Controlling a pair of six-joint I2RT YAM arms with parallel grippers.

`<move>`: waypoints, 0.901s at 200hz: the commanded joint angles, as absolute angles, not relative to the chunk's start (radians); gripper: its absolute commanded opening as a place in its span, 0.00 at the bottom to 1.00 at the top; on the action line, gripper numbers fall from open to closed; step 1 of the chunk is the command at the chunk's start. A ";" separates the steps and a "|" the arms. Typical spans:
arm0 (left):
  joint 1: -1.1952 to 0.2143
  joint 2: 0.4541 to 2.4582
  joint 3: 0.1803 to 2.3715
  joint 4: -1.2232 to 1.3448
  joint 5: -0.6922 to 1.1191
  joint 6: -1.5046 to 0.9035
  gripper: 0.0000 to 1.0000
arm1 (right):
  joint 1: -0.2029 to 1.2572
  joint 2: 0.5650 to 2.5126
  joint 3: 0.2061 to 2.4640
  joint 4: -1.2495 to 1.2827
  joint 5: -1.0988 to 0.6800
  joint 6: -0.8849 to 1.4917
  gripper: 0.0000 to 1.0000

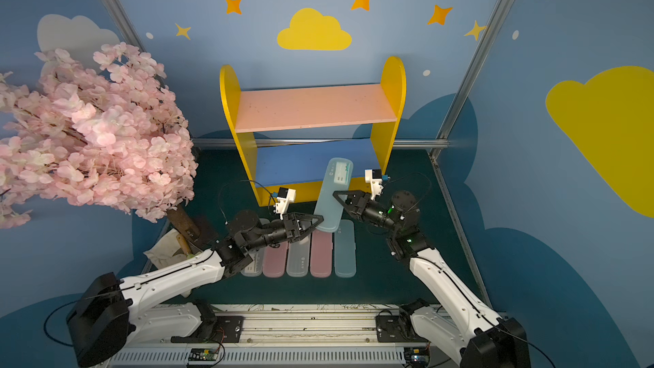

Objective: Remove the pencil cases from the shelf
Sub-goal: Place the pencil case at the center of the board.

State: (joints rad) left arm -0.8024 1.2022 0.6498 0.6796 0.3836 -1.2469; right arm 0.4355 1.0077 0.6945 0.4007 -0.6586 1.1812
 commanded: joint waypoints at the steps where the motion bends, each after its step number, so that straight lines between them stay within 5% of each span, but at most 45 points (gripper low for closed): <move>1: -0.804 1.165 0.699 0.661 0.357 -1.214 0.55 | 0.443 1.009 0.694 0.408 -0.648 1.167 0.14; 18: -0.802 1.145 0.712 0.576 0.327 -1.189 0.78 | 0.442 1.005 0.684 0.387 -0.638 1.152 0.12; 48: -0.802 1.079 0.723 0.354 0.224 -1.131 0.91 | 0.439 0.976 0.682 0.223 -0.602 1.049 0.11; 100: -0.802 0.950 0.707 0.005 0.026 -1.025 0.95 | 0.381 0.927 0.686 -0.170 -0.522 0.744 0.12; 180: -0.801 0.777 0.594 -0.055 -0.110 -0.993 1.00 | 0.223 0.922 0.678 -0.488 -0.461 0.410 0.12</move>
State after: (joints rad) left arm -0.8032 0.8032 0.6098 -0.0231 -0.0578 -1.0206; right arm 0.2588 0.9295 0.6811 -0.3634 -0.4793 0.5400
